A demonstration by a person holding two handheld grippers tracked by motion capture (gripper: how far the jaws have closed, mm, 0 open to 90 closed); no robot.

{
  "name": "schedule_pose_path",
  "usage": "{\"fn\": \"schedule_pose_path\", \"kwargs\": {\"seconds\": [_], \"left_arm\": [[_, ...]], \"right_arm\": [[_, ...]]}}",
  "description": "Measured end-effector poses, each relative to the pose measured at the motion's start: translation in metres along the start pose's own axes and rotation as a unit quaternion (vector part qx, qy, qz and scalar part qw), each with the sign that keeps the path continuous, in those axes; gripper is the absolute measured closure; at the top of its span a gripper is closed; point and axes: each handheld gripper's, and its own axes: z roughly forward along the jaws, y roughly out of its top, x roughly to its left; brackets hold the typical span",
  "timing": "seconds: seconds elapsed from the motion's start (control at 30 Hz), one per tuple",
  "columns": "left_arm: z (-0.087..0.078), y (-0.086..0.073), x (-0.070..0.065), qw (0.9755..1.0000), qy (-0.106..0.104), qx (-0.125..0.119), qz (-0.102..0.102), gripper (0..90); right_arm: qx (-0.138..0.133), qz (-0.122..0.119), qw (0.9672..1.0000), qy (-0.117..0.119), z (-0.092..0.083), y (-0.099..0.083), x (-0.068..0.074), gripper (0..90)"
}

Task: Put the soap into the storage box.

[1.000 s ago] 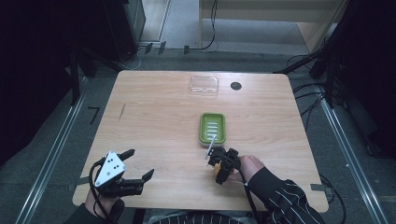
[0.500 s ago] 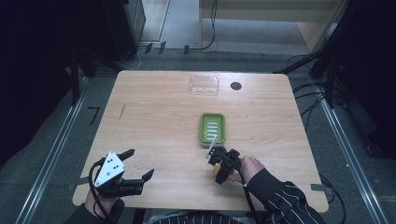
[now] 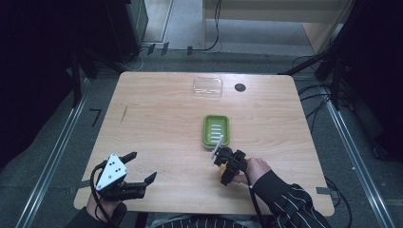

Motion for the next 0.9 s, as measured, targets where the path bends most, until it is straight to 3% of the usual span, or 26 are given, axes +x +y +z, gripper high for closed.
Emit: {"fn": "schedule_pose_path", "kwargs": {"seconds": [0.37,0.53,0.9], "left_arm": [[0.0,0.0,-0.0002,1.0,0.001,0.0,0.0,13.6],[0.0,0.0,-0.0002,1.0,0.001,0.0,0.0,13.6],[-0.0003,-0.0001,0.0001,1.0,0.0,0.0,-0.001,13.6]], "right_arm": [[-0.02,0.03,0.9993,0.009,0.0033,0.0029,0.0017,21.2],[-0.023,0.041,0.9989,0.001,0.0025,0.003,0.0026,25.7],[-0.032,0.039,0.9987,0.008,-0.0027,0.0012,-0.0031,26.2]]}}
